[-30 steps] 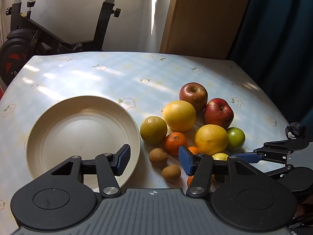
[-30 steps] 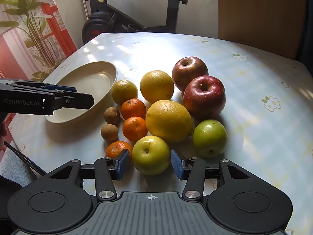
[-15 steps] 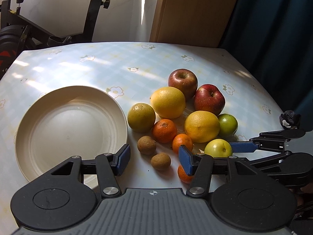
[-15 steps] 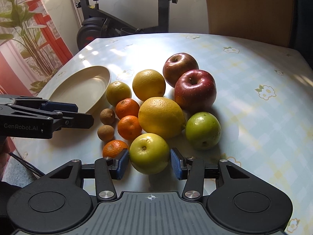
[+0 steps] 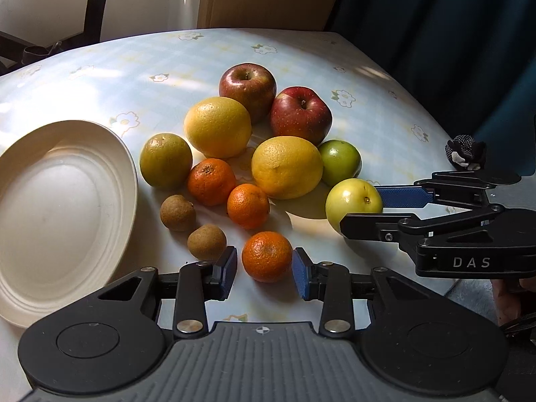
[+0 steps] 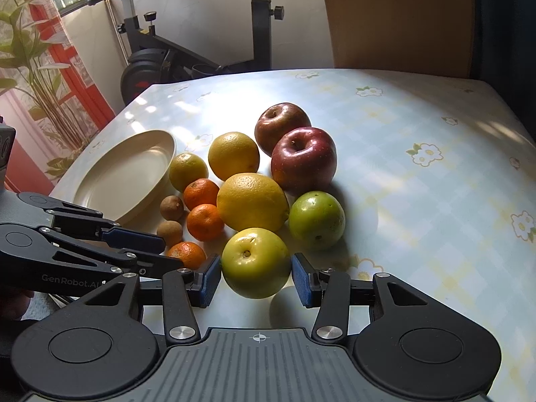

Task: Organize fruits
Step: 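Grasp a tangerine with the left tool while the right tool grasps a yellow-green apple, then carry the tangerine and apple into the cream plate and release both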

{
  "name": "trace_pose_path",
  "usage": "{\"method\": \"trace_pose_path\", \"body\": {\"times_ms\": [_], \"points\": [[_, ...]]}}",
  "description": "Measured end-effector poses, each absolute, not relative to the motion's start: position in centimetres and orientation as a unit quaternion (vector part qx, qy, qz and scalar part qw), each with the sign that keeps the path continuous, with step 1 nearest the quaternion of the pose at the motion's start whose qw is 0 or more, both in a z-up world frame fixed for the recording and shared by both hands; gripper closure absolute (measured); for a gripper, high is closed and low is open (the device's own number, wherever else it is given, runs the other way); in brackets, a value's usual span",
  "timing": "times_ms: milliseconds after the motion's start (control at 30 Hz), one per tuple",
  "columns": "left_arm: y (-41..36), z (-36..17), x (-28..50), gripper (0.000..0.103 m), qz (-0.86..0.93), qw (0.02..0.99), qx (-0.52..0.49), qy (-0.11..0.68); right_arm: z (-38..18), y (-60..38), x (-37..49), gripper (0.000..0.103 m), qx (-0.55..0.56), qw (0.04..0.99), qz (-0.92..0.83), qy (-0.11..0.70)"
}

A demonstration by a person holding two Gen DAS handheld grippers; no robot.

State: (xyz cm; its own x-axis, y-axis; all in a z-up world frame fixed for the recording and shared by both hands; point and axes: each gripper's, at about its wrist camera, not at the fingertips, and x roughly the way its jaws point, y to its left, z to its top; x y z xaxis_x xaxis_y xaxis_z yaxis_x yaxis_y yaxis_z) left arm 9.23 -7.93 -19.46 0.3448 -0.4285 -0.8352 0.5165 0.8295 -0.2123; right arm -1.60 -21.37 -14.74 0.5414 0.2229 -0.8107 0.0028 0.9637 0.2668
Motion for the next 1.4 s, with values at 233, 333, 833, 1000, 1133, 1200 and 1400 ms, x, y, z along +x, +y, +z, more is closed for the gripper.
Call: {"method": "trace_pose_path", "body": {"times_ms": [233,333,833,1000,1133,1200,1400], "points": [[-8.7,-20.3,10.2,0.065,-0.288,0.808,0.042,0.513,-14.9,-21.3,-1.7,0.06,0.122,0.87,0.066,0.474],[-9.1,-20.5,10.4,0.064,-0.291,0.807,0.047,0.512,-14.9,-21.3,-1.7,0.06,0.122,0.87,0.066,0.473],[-8.3,-18.3,9.5,0.065,-0.299,0.835,0.058,0.458,-13.7,-20.9,-1.1,0.06,0.115,0.876,0.069,0.464],[-5.8,-16.3,10.3,0.065,-0.282,0.855,0.037,0.433,-12.6,-20.4,0.2,0.06,0.1,0.88,0.077,0.458],[-2.5,-14.8,11.7,0.065,-0.245,0.877,0.024,0.413,-11.5,-19.4,2.4,0.06,0.085,0.885,0.096,0.448],[-0.7,-14.3,12.7,0.065,-0.223,0.885,0.019,0.409,-11.0,-18.5,4.0,0.06,0.079,0.885,0.111,0.446],[4.6,-14.8,15.6,0.065,-0.183,0.896,0.028,0.404,-10.8,-13.1,9.5,0.06,0.034,0.876,0.177,0.447]]}}
